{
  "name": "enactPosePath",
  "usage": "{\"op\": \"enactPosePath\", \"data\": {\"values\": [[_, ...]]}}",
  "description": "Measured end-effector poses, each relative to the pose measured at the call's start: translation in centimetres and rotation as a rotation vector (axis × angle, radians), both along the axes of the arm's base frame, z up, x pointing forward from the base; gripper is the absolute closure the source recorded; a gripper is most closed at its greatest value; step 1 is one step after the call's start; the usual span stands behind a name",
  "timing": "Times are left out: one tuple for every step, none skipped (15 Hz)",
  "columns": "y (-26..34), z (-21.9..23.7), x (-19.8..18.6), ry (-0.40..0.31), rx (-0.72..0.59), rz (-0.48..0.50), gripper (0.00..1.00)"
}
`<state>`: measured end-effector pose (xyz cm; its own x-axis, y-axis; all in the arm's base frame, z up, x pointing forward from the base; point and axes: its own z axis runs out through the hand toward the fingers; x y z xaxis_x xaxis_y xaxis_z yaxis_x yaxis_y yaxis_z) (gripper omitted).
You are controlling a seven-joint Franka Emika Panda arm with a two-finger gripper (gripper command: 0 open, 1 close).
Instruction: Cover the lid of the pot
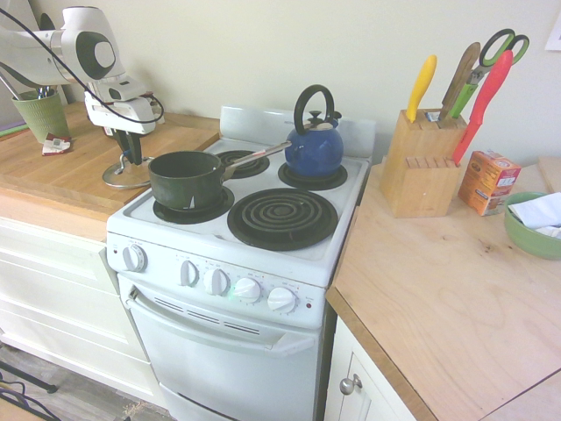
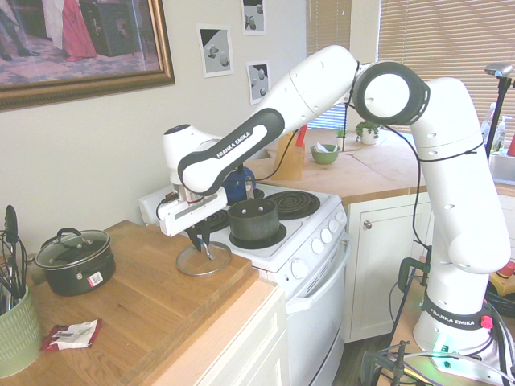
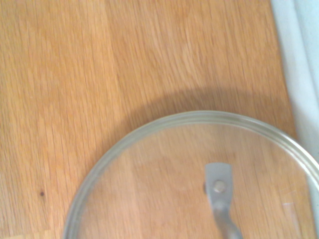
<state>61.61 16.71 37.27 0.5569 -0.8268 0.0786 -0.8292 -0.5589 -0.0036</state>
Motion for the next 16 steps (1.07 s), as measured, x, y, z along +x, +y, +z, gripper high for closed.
{"op": "enactPosePath", "data": {"values": [[0.0,0.0,0.0,0.000,0.000,-0.002,1.00],[-0.1,0.0,0.0,-0.001,0.000,-0.006,1.00],[-0.1,0.1,0.0,-0.001,0.001,-0.009,1.00],[-0.2,0.1,0.0,-0.001,0.002,-0.014,1.00],[-0.3,0.1,0.0,-0.001,0.004,-0.019,1.00],[-0.5,0.2,0.1,-0.001,0.009,-0.026,1.00],[-0.7,0.4,0.1,-0.002,0.017,-0.036,1.00],[-1.0,1.0,0.1,-0.009,0.028,-0.046,1.00],[-1.2,2.2,0.1,-0.024,0.041,-0.055,1.00],[-1.5,3.7,0.0,-0.044,0.055,-0.063,1.00],[-1.8,5.4,-0.3,-0.060,0.065,-0.070,1.00],[-2.2,7.0,-0.6,-0.075,0.072,-0.079,1.00],[-2.8,8.5,-0.9,-0.090,0.078,-0.088,1.00],[-3.4,10.0,-1.1,-0.108,0.082,-0.097,1.00],[-4.1,11.5,-1.4,-0.126,0.084,-0.108,1.00],[-5.0,12.9,-1.6,-0.143,0.087,-0.121,1.00]]}}
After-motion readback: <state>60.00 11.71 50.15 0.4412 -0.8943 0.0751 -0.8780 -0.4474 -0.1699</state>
